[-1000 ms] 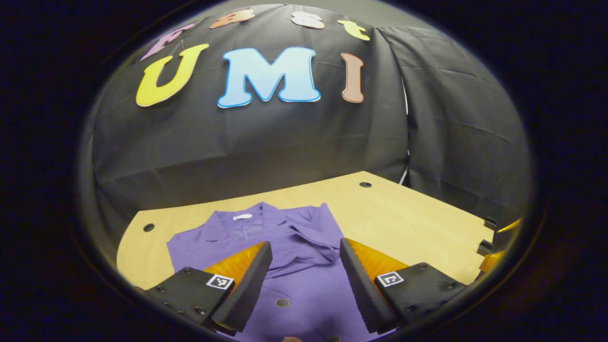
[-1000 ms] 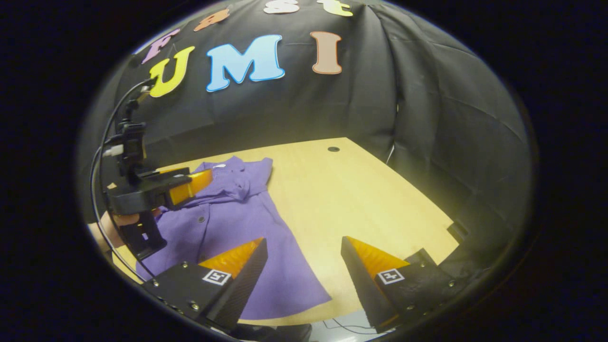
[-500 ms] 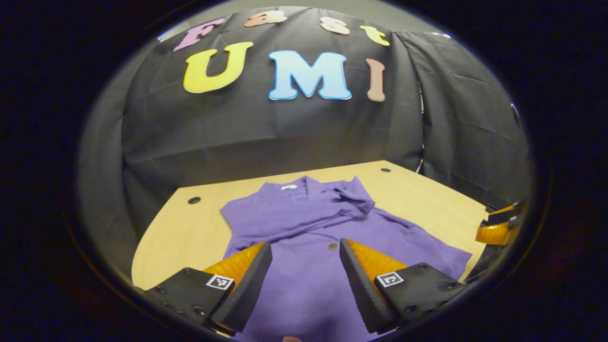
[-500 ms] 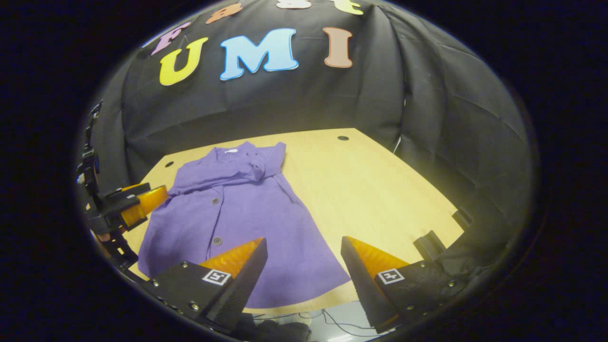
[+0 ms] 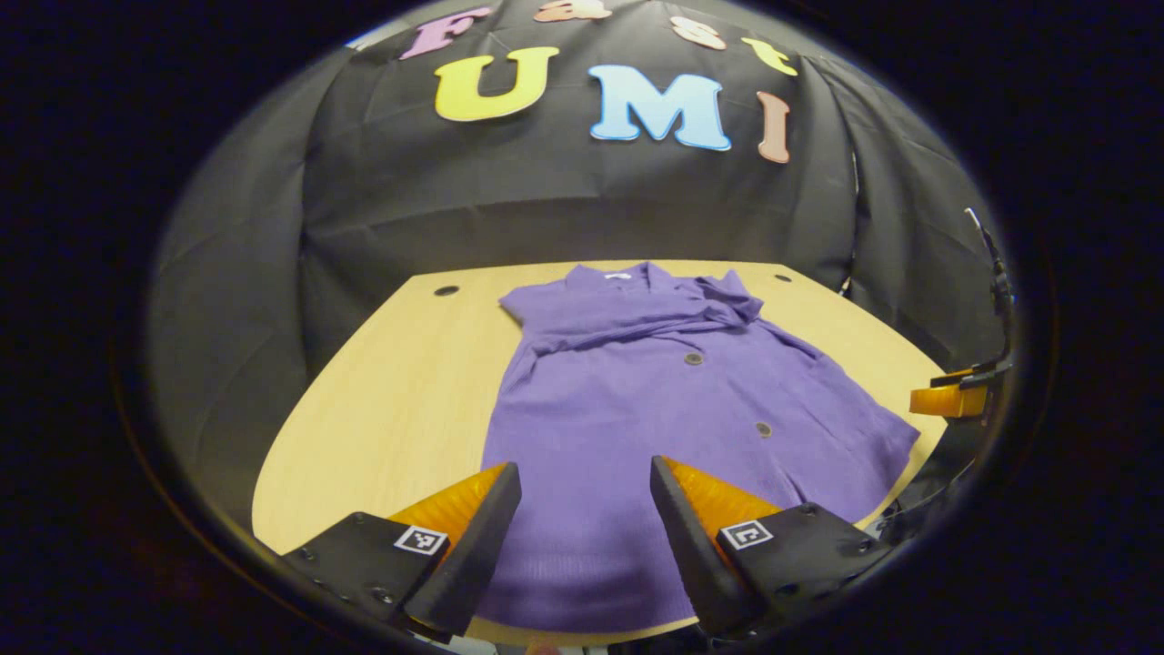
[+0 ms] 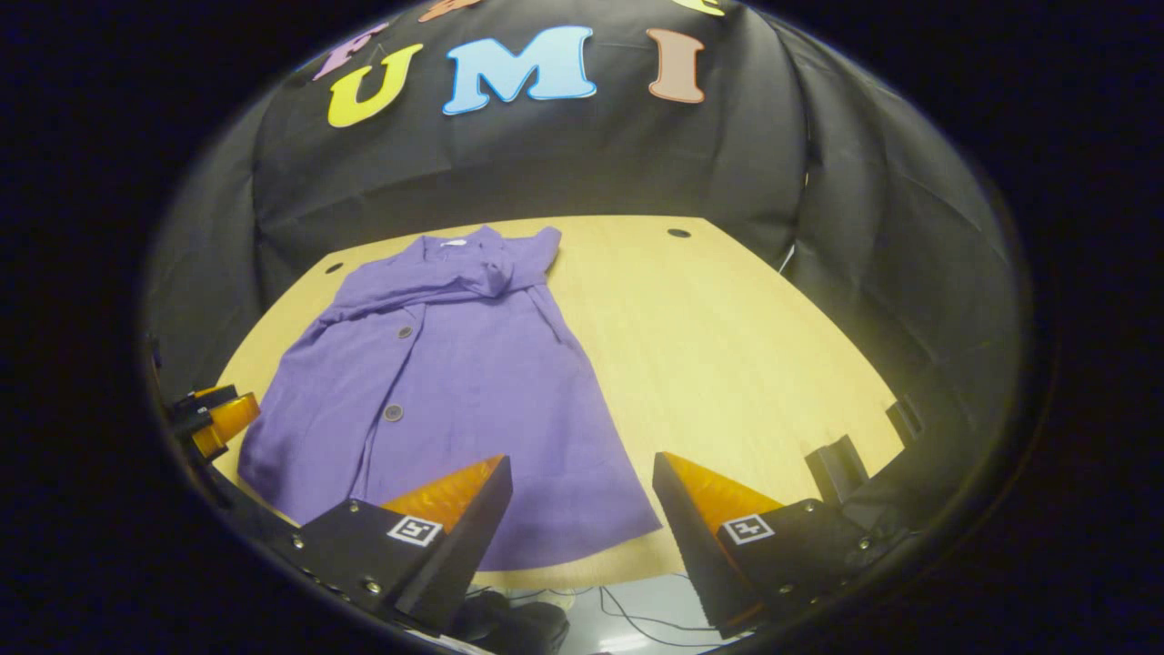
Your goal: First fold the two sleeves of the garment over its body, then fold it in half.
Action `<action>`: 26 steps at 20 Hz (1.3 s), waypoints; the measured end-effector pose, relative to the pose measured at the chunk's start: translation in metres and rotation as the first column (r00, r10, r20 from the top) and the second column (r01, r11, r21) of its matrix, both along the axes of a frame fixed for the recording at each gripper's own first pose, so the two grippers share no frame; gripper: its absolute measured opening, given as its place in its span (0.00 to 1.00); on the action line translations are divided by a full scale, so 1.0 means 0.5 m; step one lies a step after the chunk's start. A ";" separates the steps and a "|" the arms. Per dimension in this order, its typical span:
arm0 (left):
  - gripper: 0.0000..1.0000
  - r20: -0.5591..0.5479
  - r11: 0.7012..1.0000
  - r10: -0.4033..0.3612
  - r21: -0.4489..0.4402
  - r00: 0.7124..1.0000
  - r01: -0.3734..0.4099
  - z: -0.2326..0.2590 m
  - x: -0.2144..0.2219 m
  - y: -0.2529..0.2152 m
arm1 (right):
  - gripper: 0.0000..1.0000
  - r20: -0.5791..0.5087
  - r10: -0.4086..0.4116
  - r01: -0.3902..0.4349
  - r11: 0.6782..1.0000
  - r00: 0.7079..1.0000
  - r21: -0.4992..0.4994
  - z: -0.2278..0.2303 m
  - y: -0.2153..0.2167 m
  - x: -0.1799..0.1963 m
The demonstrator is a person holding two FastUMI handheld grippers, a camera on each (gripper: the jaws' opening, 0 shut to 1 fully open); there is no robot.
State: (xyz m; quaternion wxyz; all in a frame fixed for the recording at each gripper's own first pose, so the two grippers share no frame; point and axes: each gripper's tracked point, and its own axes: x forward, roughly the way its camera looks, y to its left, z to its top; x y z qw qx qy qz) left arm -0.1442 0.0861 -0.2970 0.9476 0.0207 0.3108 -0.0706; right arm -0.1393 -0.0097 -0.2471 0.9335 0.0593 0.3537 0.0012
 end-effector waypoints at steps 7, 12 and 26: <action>0.94 -0.083 0.996 0.062 0.073 0.995 -0.056 -0.061 -0.101 0.106 | 0.96 -0.082 -0.021 0.024 0.999 0.996 0.038 -0.071 -0.022 -0.025; 0.94 -0.130 0.995 0.075 0.070 0.989 -0.066 -0.103 -0.130 0.107 | 0.96 -0.122 0.009 -0.004 0.999 0.993 0.036 -0.111 -0.003 -0.030; 0.41 -0.082 0.995 0.067 0.073 0.994 -0.061 -0.118 -0.145 0.046 | 0.77 -0.103 0.062 -0.060 0.998 0.993 0.025 -0.126 0.032 -0.021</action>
